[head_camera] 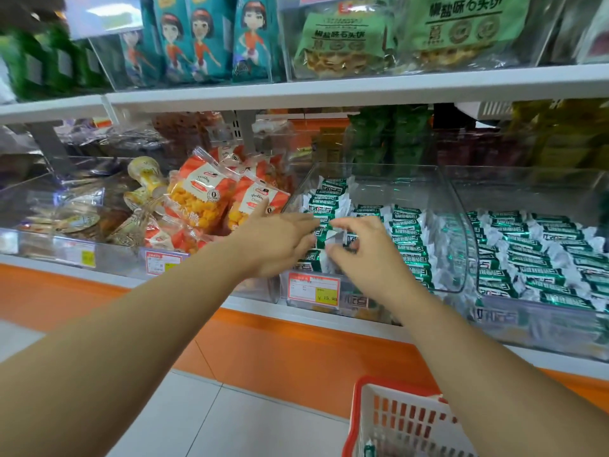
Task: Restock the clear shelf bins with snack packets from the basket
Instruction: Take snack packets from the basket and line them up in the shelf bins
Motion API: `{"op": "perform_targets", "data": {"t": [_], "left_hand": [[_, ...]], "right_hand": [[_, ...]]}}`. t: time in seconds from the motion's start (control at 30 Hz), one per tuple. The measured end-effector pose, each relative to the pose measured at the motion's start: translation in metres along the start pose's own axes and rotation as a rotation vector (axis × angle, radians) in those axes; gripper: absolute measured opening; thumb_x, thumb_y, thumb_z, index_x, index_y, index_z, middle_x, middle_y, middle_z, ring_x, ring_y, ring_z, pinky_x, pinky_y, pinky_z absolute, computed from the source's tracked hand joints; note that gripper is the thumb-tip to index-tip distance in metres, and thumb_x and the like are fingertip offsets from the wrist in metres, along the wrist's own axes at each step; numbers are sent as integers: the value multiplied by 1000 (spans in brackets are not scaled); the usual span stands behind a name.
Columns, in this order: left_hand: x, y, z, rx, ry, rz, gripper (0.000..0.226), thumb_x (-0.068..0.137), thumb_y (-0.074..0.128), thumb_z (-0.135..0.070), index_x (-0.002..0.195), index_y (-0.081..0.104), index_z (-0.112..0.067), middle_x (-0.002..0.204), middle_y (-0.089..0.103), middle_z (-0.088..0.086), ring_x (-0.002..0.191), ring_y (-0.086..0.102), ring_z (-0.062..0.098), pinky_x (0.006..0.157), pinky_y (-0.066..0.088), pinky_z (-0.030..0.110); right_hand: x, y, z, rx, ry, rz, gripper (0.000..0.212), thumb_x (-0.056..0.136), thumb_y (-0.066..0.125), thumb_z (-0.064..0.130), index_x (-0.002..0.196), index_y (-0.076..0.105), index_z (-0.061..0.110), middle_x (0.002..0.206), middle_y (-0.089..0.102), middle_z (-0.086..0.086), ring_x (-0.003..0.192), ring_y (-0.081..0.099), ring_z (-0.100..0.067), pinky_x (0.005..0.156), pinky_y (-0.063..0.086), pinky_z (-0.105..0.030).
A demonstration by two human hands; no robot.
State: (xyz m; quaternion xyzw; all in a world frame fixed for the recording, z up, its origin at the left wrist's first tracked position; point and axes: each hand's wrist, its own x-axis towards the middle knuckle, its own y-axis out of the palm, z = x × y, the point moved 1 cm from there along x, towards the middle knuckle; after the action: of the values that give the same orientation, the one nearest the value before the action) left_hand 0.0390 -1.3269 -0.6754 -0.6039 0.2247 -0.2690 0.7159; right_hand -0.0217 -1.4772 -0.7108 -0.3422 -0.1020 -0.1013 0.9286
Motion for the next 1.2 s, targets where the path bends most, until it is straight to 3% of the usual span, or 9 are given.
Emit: {"op": "perform_targets", "data": {"t": [0.07, 0.17, 0.33, 0.57, 0.7, 0.8, 0.9, 1.03, 1.2], "left_hand": [[-5, 11, -2, 65, -5, 25, 51, 102, 14, -41, 152, 11, -29, 159, 12, -8, 147, 7, 12, 115, -11, 53], [-8, 16, -3, 169, -3, 5, 52, 102, 9, -42, 152, 1, -31, 160, 8, -6, 147, 2, 15, 113, -14, 56], [-12, 20, 0, 253, 0, -28, 60, 91, -13, -51, 149, -9, -37, 160, 7, 1, 148, 0, 17, 111, -17, 58], [-11, 21, -8, 305, -28, -31, 51, 98, -1, -47, 149, -6, -40, 159, 13, 2, 148, -1, 21, 107, -21, 62], [-12, 21, -9, 317, -40, -14, 50, 98, -4, -47, 148, -8, -41, 160, 11, 3, 148, -4, 21, 104, -24, 62], [-14, 21, -14, 286, -92, -21, 50, 99, -1, -45, 149, -3, -40, 160, 11, 0, 148, -3, 21, 102, -25, 61], [-28, 22, -33, 142, -97, -327, 56, 95, 11, -40, 145, 34, -30, 145, 43, 0, 139, 31, 25, 110, -6, 63], [-52, 43, -87, -88, 72, -798, 31, 87, 42, -22, 108, 64, -13, 102, 66, 3, 88, 60, 27, 92, 35, 41], [-58, 91, -166, -227, 174, -627, 27, 84, 46, -19, 98, 68, -17, 92, 67, 0, 77, 61, 27, 72, 42, 35]], "right_hand": [[3, -6, -4, -57, 134, 77, 44, 96, 48, 33, 139, 41, 23, 136, 44, -2, 111, 53, -21, 94, 45, -36], [2, 2, -6, -232, 129, 317, 17, 99, 40, 31, 109, 50, 23, 97, 55, 1, 88, 53, -22, 76, 42, -33], [5, 2, -4, -310, 99, 489, 51, 102, 31, 33, 150, 15, 27, 150, 34, -4, 121, 47, -23, 93, 40, -34], [6, -5, -1, -84, 163, 335, 52, 100, 32, 23, 150, 17, 24, 125, 53, -3, 67, 48, -12, 59, 39, -26], [4, -4, -5, -163, 125, 441, 61, 99, 31, 23, 150, 0, 35, 153, 29, -4, 88, 61, -18, 73, 51, -33], [-4, -13, -2, -130, 70, 341, 60, 100, 32, 19, 151, 5, 33, 157, 20, 3, 71, 55, -7, 61, 46, -26], [-23, -32, 7, -83, -87, 210, 52, 96, 41, 11, 146, 33, 25, 147, 41, 3, 96, 56, -3, 80, 43, -17], [-72, -59, 1, -36, -278, 88, 29, 89, 52, 4, 108, 68, 19, 90, 70, 3, 72, 57, 2, 63, 40, -8], [-147, -72, -83, -49, -9, 196, 14, 91, 60, 13, 98, 70, 20, 81, 66, 10, 71, 58, 0, 60, 42, -13]]}}
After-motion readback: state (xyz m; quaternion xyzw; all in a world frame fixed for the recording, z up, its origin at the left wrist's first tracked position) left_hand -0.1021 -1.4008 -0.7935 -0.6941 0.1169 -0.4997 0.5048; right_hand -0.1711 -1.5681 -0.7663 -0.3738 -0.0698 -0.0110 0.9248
